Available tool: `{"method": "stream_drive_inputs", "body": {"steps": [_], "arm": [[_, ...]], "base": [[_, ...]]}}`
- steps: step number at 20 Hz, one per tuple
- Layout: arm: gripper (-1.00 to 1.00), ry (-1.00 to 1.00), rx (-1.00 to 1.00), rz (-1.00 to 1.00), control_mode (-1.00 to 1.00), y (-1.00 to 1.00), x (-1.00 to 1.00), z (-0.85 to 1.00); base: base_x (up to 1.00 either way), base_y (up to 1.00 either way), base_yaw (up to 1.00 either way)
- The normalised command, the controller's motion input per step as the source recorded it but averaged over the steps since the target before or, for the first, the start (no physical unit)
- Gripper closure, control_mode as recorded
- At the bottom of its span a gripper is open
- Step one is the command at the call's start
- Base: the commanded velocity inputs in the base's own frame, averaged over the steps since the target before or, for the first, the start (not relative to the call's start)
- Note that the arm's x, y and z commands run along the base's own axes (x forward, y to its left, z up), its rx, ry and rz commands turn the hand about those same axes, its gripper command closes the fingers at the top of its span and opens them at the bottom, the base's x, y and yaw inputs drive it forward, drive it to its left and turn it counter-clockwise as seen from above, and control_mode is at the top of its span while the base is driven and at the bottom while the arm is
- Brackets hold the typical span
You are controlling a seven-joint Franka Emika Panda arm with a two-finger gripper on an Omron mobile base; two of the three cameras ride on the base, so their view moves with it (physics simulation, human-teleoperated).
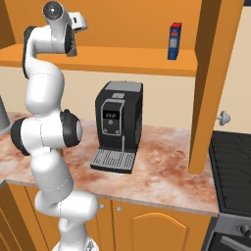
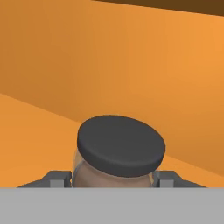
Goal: Pick the cinnamon and honey bottle from the cabinet and place them next to the mug.
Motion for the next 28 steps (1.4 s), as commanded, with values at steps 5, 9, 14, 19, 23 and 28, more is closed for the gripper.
{"method": "stream_drive_inputs", "body": {"steps": [5,9,14,19,23,28], "arm": [[1.0,0.0,0.0,0.0,-1.0,0.0,0.0,0.0],[1.0,0.0,0.0,0.0,-1.0,0.0,0.0,0.21],[1.0,-0.06,0.0,0.0,-1.0,0.0,-0.27,0.68],[1.0,-0.14,0.0,0.0,-1.0,0.0,-0.73,0.09],[1.0,-0.07,0.0,0.0,-1.0,0.0,-0.38,0.27],[1.0,-0.01,0.0,0.0,-1.0,0.03,-0.27,0.19]], "base": [[0.0,0.0,0.0],[0.0,0.0,0.0],[0.0,0.0,0.0],[0.0,0.0,0.0],[0.0,0.0,0.0],[0.0,0.0,0.0]]}}
